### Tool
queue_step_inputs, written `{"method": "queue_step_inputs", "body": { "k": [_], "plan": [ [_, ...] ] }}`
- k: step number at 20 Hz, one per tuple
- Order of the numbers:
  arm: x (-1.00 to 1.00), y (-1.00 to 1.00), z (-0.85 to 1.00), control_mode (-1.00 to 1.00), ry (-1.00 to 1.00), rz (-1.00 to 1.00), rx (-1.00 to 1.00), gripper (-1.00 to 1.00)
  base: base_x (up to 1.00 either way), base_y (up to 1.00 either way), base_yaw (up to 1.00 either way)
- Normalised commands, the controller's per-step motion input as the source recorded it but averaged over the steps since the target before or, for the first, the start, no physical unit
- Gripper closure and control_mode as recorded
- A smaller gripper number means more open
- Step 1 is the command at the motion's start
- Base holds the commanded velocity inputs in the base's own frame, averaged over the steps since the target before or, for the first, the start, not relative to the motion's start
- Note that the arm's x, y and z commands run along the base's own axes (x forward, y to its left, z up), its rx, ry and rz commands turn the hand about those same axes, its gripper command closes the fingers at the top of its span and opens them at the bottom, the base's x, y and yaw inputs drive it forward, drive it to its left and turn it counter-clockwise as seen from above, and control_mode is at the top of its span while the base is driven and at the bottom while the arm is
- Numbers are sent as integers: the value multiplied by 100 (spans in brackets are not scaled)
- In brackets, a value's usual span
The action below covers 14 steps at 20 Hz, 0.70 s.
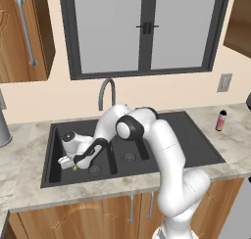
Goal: Turn on the sink faucet. Then move the broccoli from the counter to the sink. Turn off the sink. Move the vegetable from the sink to the pot next to the stove. Finally move the pot to the rear right burner.
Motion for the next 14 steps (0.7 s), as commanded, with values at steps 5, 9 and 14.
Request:
{"method": "queue_step_inputs", "body": {
  "k": [5,9,14],
  "plan": [
    [0,-5,-2,-100,0,-5,0,-100,0,0,0],
    [0,-1,-4,-100,0,-4,0,-100,0,0,0],
    [5,0,-14,-100,1,-3,-1,-100,0,0,0]
  ]
}}
